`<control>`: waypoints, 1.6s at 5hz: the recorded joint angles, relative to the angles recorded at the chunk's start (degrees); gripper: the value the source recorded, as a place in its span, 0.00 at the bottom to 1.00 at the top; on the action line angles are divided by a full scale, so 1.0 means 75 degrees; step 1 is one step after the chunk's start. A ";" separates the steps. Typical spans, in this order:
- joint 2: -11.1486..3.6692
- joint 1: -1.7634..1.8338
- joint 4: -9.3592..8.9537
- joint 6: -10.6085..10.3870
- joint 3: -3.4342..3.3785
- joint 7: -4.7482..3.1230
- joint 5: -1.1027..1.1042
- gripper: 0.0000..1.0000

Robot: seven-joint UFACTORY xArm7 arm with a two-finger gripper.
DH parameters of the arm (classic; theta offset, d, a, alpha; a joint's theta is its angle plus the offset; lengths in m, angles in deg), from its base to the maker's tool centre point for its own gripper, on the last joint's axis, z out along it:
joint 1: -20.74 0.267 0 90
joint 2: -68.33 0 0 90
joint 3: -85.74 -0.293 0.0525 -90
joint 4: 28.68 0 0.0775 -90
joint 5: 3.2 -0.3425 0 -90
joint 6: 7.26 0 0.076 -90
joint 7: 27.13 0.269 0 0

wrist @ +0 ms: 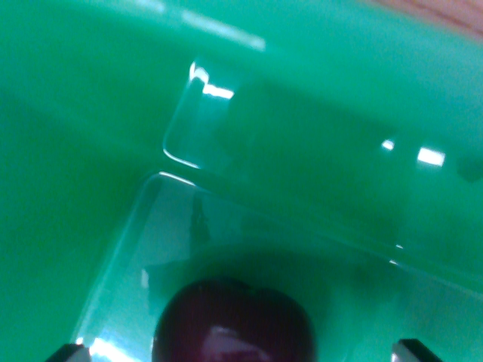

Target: Pick fruit

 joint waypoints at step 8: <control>-0.0153 0.0030 -0.0281 -0.0561 -0.0028 -0.0150 0.0001 0.00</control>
